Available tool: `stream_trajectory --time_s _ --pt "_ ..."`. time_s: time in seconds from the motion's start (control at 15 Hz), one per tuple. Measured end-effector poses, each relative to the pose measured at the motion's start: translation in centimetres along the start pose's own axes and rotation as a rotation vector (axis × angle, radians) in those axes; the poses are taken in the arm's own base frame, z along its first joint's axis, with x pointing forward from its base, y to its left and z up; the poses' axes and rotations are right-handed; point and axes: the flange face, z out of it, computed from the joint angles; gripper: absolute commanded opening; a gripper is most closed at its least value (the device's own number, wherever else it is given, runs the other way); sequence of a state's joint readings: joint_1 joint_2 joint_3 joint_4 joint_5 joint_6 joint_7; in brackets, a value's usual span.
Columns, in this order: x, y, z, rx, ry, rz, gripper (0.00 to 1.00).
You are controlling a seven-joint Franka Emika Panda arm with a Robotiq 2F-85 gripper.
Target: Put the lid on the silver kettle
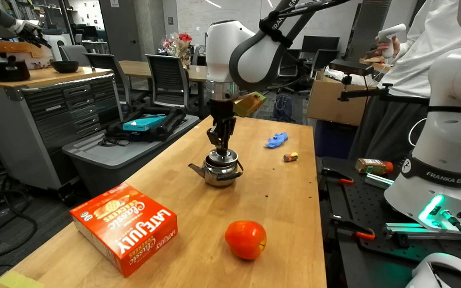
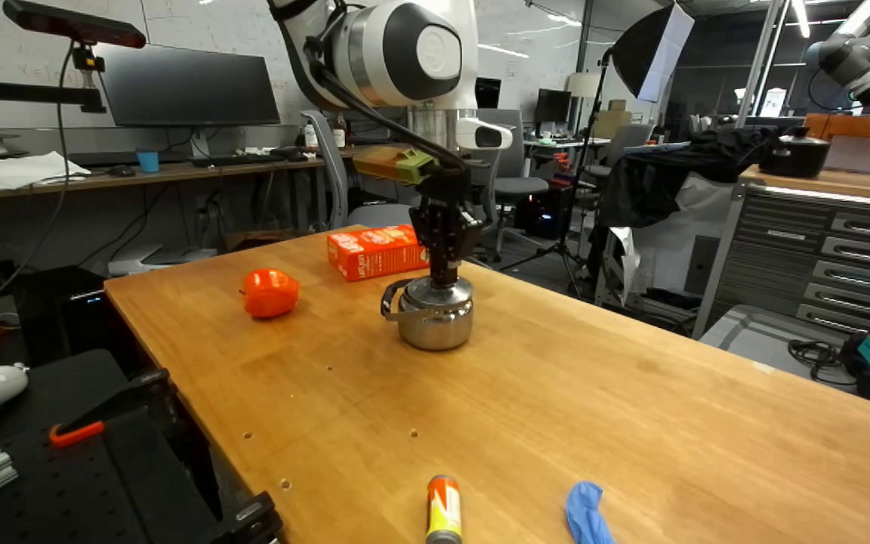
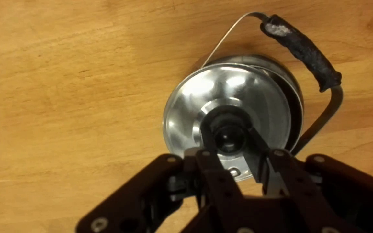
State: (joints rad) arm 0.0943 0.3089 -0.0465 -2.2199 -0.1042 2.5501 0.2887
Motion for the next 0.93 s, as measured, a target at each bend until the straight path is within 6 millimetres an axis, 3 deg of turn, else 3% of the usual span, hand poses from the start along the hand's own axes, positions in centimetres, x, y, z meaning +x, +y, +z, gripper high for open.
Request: stream_trajectory --time_s 0.53,0.93 --pt "-0.5 -1.0 -1.7 0.020 0.056 -0.068 0.07" --pt "-1.3 -0.5 -0.8 0.011 0.035 -0.081 0.07"
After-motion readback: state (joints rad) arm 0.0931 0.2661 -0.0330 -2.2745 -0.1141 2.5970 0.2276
